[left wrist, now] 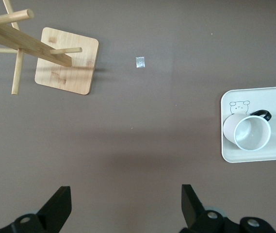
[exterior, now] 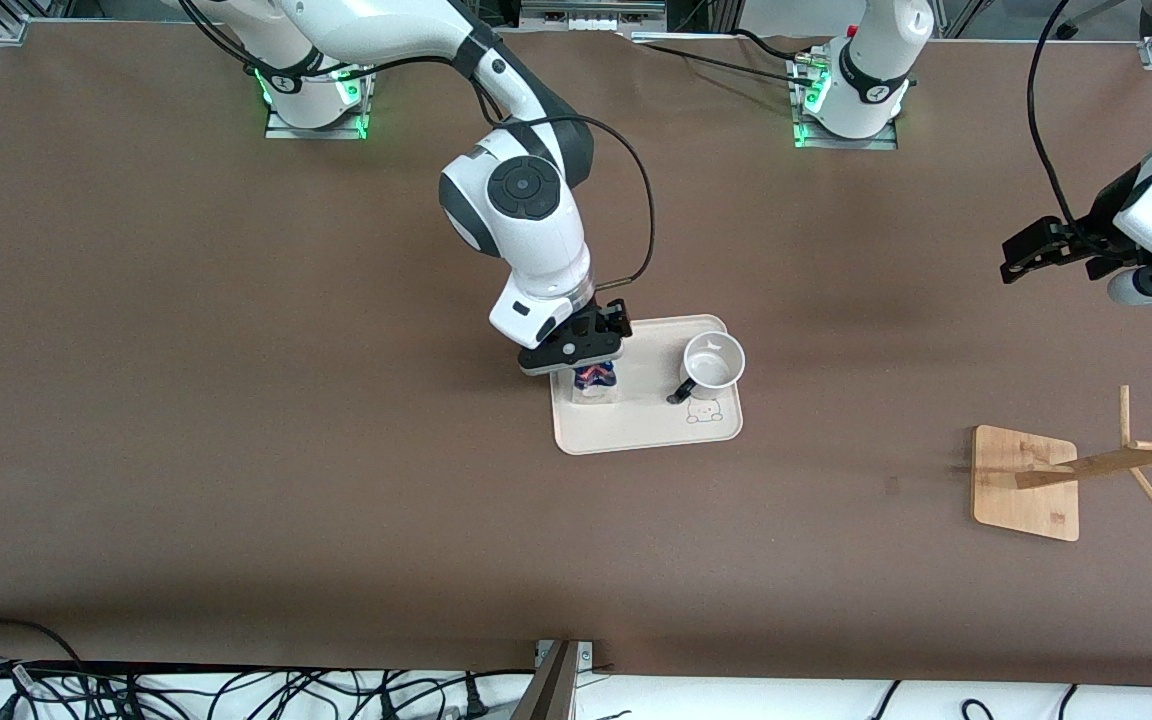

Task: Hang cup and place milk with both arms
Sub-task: 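Lift the carton with the right gripper while the left gripper reaches the mug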

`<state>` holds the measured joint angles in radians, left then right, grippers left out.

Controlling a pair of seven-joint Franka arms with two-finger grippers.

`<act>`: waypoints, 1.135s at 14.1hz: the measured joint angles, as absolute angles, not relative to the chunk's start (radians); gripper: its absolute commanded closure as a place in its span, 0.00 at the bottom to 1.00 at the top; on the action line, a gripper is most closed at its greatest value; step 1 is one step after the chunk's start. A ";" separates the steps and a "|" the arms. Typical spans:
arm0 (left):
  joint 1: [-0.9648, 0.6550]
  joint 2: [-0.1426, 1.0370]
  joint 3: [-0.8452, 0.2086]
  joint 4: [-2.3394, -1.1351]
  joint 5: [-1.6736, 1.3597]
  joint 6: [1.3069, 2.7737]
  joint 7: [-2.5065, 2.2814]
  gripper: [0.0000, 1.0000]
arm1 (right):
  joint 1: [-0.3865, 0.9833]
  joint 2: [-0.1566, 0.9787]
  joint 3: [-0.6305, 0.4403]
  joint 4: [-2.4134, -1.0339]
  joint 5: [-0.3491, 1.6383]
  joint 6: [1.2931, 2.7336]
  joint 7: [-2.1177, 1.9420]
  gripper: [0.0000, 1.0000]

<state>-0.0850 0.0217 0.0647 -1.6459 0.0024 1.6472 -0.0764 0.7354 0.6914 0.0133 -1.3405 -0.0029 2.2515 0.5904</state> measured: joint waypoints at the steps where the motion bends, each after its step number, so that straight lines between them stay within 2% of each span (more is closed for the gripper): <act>1: -0.086 0.022 0.065 -1.646 0.002 1.647 -0.075 0.00 | 0.735 0.691 0.013 -1.341 -0.003 2.252 0.584 0.69; 8: -0.092 0.037 0.059 -1.650 0.002 1.652 -0.074 0.00 | 0.734 0.692 0.010 -1.341 -0.003 2.252 0.570 0.74; 14: -0.126 0.118 0.015 -1.662 0.000 1.739 -0.070 0.00 | 0.737 0.683 0.011 -1.330 -0.003 2.251 0.600 0.73; 16: -0.147 0.137 -0.006 -1.706 -0.029 1.799 -0.071 0.00 | 0.736 0.651 0.010 -1.321 -0.003 2.202 0.609 0.73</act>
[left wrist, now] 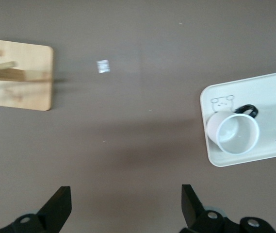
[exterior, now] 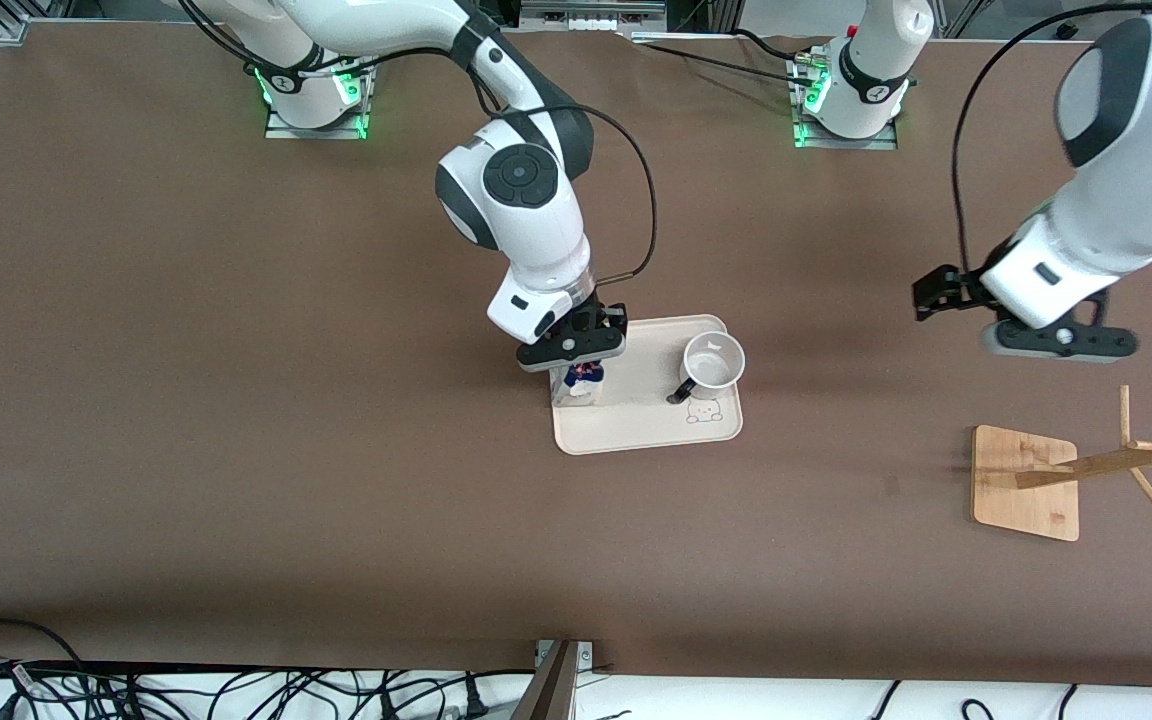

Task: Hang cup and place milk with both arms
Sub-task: 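Lift the carton with the right gripper while the left gripper reaches the mug, then carry the carton with the right gripper while the left gripper grasps the mug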

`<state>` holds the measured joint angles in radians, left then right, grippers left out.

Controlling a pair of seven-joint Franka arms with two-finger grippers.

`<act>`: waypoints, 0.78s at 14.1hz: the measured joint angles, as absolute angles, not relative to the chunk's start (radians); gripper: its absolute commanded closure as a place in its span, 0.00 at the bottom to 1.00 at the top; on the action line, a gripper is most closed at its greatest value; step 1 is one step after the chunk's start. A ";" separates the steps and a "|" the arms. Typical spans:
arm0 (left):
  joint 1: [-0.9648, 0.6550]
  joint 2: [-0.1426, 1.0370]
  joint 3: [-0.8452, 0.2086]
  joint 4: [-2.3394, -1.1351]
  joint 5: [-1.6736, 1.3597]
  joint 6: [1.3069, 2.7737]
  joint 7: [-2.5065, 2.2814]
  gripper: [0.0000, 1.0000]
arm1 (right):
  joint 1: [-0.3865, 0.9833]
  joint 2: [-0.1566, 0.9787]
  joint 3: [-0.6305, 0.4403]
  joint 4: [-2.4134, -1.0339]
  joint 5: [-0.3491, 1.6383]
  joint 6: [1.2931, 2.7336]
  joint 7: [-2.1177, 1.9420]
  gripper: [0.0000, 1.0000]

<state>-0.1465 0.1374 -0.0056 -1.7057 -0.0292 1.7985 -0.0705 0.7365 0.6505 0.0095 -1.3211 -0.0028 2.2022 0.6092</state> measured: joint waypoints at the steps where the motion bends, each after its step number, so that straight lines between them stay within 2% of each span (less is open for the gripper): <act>1: -0.155 0.144 -0.017 -1.742 -0.049 1.842 -0.071 0.00 | 0.735 0.627 0.005 -1.314 -0.003 2.160 0.610 0.73; 6: -0.186 0.176 -0.072 -1.896 -0.065 2.064 -0.058 0.00 | 0.686 0.545 -0.050 -1.246 -0.003 1.942 0.605 0.72; 11: -0.256 0.241 -0.119 -1.945 -0.066 2.188 -0.020 0.00 | 0.599 0.539 -0.053 -1.201 0.012 1.810 0.565 0.72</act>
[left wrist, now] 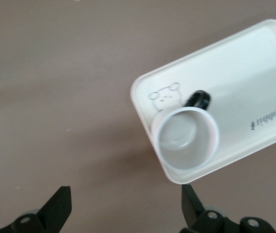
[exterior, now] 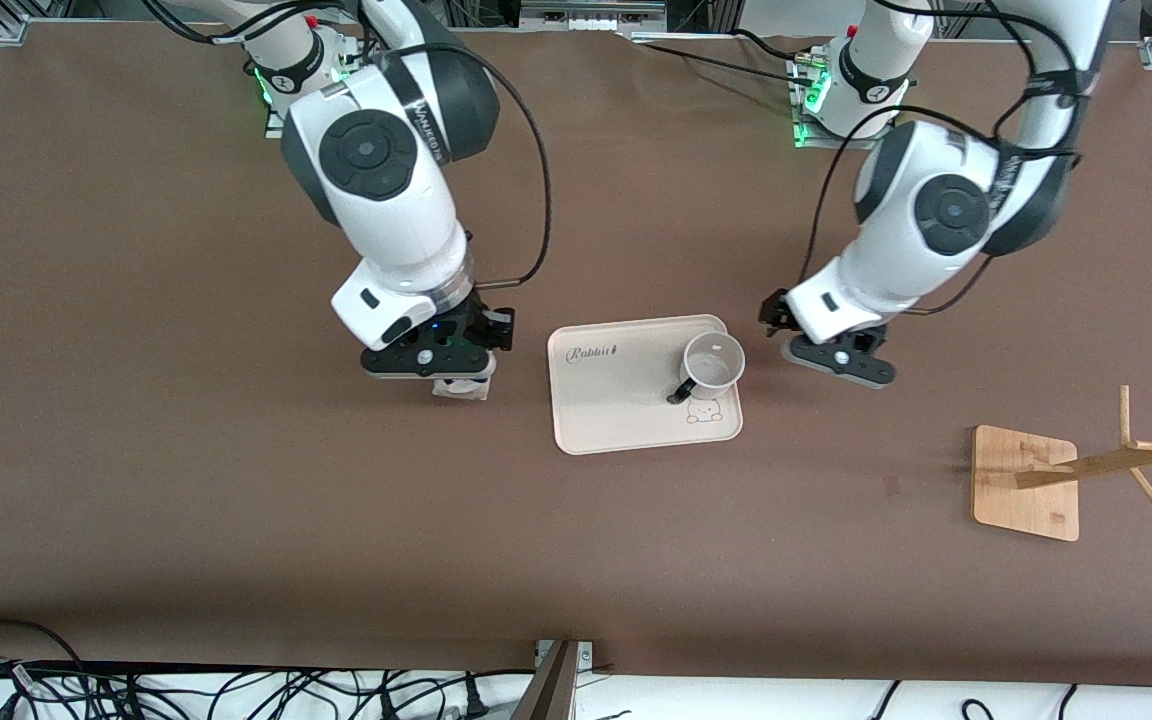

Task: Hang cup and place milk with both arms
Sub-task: 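Carry the carton with the right gripper while the left gripper grasps the mug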

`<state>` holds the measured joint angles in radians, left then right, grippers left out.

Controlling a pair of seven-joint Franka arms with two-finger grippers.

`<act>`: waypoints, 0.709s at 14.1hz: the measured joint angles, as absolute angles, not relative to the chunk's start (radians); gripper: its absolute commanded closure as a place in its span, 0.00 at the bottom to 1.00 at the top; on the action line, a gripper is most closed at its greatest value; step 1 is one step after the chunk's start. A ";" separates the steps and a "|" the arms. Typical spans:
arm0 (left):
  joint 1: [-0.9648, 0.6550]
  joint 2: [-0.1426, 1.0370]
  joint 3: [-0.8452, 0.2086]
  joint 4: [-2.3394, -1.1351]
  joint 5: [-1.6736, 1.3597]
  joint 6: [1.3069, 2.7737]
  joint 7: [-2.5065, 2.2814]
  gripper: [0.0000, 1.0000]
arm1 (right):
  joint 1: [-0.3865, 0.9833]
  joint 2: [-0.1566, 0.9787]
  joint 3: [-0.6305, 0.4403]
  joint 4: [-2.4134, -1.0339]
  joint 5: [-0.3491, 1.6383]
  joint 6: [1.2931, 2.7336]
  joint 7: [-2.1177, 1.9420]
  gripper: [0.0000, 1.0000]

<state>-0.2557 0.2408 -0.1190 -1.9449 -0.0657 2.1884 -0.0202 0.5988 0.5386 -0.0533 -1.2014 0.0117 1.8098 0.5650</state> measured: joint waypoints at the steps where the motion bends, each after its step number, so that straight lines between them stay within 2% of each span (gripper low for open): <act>1: -0.269 0.253 -0.141 -1.973 -0.066 2.241 -0.020 0.00 | 0.580 0.532 -0.057 -1.198 0.028 1.774 0.550 0.72; 5: -0.338 0.299 -0.175 -2.066 -0.066 2.387 -0.012 0.00 | 0.434 0.483 -0.078 -1.190 0.102 1.599 0.377 0.72; 8: -0.396 0.331 -0.177 -2.074 -0.066 2.445 -0.012 0.00 | 0.320 0.451 -0.103 -1.190 0.109 1.495 0.177 0.71; 10: -0.414 0.353 -0.178 -2.074 -0.059 2.486 -0.011 0.00 | 0.278 0.446 -0.151 -1.190 0.111 1.476 0.000 0.71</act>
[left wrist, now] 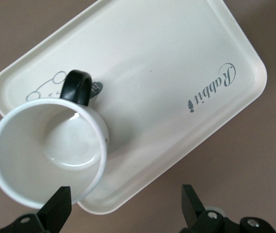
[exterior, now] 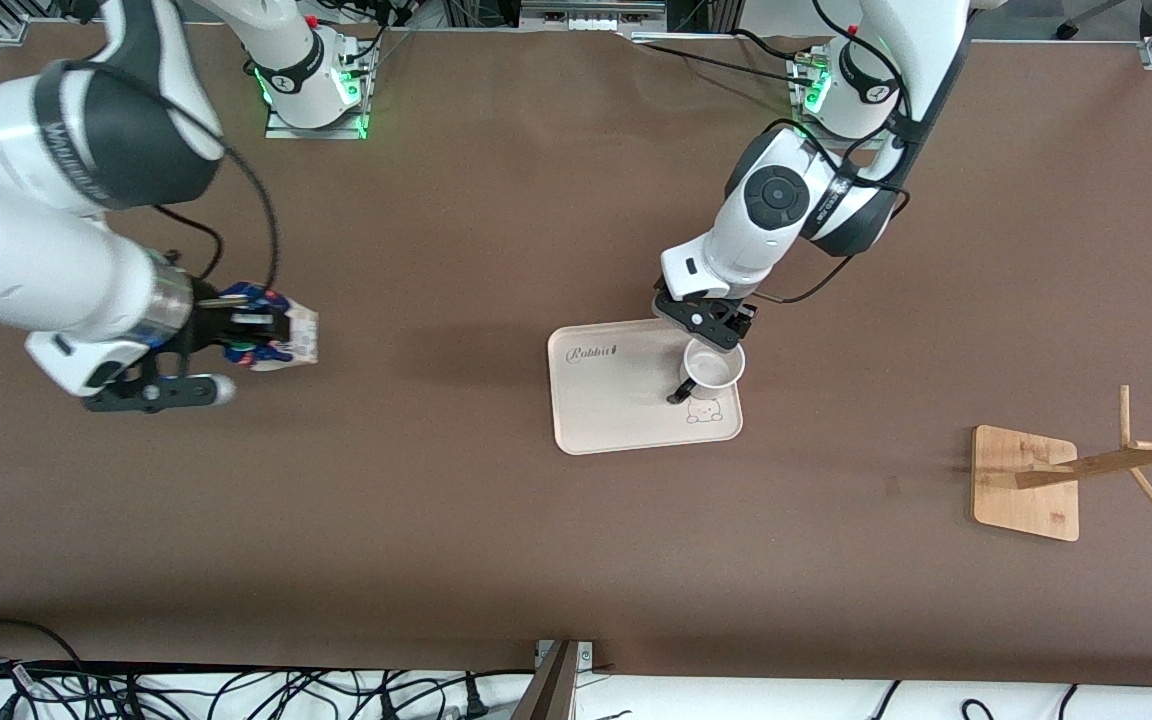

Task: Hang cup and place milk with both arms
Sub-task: 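Carry the carton with the right gripper while the left gripper grasps the mug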

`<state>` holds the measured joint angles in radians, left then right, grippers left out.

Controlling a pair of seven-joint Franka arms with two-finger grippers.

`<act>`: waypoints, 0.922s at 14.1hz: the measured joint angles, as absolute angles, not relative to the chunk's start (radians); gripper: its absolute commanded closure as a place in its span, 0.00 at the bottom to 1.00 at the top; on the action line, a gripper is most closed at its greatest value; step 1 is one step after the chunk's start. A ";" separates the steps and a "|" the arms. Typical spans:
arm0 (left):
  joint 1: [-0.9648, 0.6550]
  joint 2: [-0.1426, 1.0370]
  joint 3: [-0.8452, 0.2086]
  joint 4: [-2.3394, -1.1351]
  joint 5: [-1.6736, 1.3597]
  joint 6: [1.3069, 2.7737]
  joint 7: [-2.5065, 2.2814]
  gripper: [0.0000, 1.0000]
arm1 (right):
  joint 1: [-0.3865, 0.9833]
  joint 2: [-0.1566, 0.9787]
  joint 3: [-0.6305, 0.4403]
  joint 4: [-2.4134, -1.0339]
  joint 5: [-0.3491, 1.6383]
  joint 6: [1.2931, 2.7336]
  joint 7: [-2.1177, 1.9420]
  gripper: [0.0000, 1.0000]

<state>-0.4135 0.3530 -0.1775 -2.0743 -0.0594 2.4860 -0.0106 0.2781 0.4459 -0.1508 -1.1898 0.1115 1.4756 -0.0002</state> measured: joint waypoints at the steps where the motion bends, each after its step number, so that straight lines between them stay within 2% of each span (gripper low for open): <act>1: -0.416 0.365 -0.177 -2.074 -0.036 2.505 -0.007 0.00 | 0.255 0.447 -0.169 -1.191 0.114 1.471 -0.099 0.71; 5: -0.415 0.395 -0.175 -2.074 0.105 2.539 -0.005 0.01 | 0.195 0.452 -0.180 -1.220 0.119 1.470 -0.227 0.71; 6: -0.415 0.397 -0.175 -2.074 0.113 2.540 -0.004 0.23 | 0.195 0.454 -0.181 -1.229 0.119 1.472 -0.227 0.71; 7: -0.415 0.399 -0.175 -2.074 0.116 2.540 -0.003 0.60 | 0.192 0.457 -0.181 -1.240 0.128 1.477 -0.227 0.71; 8: -0.415 0.401 -0.175 -2.074 0.116 2.540 -0.001 0.85 | 0.186 0.461 -0.182 -1.255 0.153 1.487 -0.227 0.71; 9: -0.415 0.403 -0.175 -2.074 0.116 2.540 0.001 1.00 | 0.179 0.464 -0.184 -1.269 0.175 1.500 -0.227 0.71; 13: -0.415 0.416 -0.174 -2.074 0.117 2.541 0.005 1.00 | 0.144 0.481 -0.185 -1.325 0.257 1.565 -0.245 0.71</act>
